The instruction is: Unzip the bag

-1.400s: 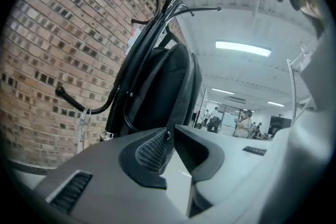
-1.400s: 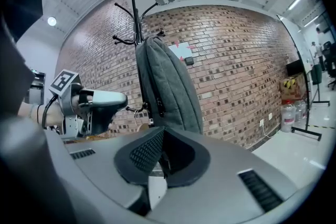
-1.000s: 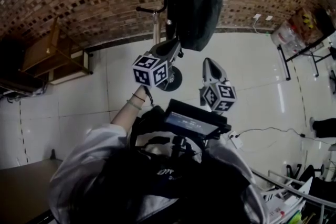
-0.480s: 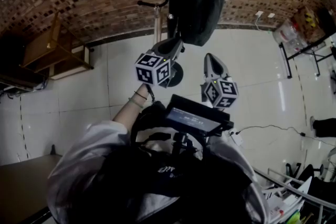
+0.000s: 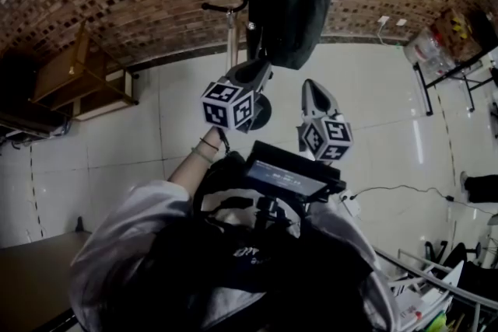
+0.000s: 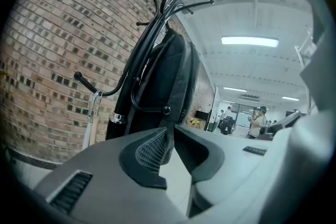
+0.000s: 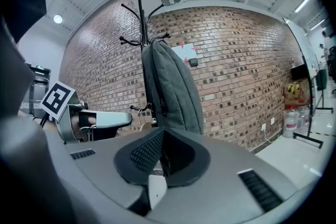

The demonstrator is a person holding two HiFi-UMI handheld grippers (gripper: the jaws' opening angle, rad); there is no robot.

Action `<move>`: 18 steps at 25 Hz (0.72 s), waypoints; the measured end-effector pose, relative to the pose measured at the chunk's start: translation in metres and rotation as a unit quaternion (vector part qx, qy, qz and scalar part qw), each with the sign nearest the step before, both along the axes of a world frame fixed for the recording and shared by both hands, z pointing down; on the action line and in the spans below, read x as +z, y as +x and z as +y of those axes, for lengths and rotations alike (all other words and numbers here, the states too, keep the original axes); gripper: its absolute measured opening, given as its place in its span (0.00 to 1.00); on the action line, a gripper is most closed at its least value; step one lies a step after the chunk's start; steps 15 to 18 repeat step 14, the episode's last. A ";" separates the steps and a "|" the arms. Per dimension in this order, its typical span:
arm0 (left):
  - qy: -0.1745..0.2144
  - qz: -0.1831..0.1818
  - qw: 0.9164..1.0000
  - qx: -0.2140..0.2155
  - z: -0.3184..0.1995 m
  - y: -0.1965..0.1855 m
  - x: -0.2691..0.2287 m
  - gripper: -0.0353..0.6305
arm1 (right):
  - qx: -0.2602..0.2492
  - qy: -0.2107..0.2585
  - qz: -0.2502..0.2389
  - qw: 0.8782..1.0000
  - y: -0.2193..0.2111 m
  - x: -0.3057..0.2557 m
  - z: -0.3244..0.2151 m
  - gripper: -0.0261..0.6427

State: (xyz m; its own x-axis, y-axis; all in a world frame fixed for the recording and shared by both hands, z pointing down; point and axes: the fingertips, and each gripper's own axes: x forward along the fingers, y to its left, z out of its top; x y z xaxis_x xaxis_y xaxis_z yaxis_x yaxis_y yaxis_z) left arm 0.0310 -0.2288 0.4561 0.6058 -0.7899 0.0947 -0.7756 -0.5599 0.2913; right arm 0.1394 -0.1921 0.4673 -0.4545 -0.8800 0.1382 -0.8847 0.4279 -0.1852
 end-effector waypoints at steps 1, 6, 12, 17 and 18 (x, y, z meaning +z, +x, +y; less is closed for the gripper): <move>-0.001 0.001 1.000 -0.001 -0.001 -0.001 0.000 0.13 | 0.001 0.001 0.000 1.000 0.000 0.000 0.000 0.05; -0.005 0.005 1.000 -0.004 -0.003 -0.002 0.001 0.13 | 0.002 0.001 0.000 1.000 0.001 0.000 -0.001 0.05; -0.008 0.007 1.000 -0.004 -0.003 -0.002 0.003 0.13 | 0.004 0.000 0.002 1.000 0.003 0.001 -0.001 0.05; -0.009 0.006 1.000 -0.003 -0.003 -0.002 0.004 0.13 | 0.004 0.001 0.003 1.000 0.003 0.001 -0.001 0.05; -0.009 0.006 1.000 -0.003 -0.003 -0.002 0.004 0.13 | 0.004 0.001 0.003 1.000 0.003 0.001 -0.001 0.05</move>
